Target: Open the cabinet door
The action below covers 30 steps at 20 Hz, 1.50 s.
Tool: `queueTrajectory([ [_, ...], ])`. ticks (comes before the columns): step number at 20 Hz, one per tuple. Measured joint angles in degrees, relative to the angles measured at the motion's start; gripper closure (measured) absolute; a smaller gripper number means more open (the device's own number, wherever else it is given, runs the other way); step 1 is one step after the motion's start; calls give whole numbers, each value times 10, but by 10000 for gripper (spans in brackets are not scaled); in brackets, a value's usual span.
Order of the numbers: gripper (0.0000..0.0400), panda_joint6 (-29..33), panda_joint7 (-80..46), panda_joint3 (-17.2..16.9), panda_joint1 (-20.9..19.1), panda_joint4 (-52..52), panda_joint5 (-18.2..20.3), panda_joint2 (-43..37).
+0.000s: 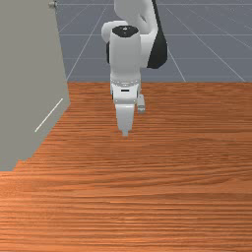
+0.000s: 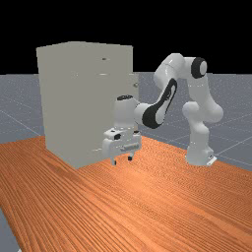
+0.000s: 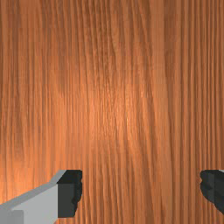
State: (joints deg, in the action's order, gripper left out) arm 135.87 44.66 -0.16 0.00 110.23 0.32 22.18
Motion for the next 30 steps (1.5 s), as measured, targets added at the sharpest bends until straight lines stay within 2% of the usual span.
queueTrajectory([
  [4, 0, -23, -32, -20, 1, 10, -17, -3],
  [5, 154, -82, -178, -33, 16, 63, -30, -62],
  [6, 249, -136, -317, -40, 29, 78, -32, -118],
  [7, 307, -175, -450, -45, 39, 78, -28, -152],
  [8, 343, -204, -580, -50, 45, 75, -22, -169],
  [10, 379, -246, -769, -59, 48, 67, -3, -182],
  [14, 397, -268, -871, -65, 43, 91, 1, -240],
  [21, 400, -258, -920, -56, 18, 250, -41, -515],
  [25, 400, -276, -925, -70, -8, 269, -46, -647],
  [28, 400, -276, -923, -103, -47, 306, -53, -774],
  [30, 400, -272, -927, -110, -67, 320, -60, -827],
])
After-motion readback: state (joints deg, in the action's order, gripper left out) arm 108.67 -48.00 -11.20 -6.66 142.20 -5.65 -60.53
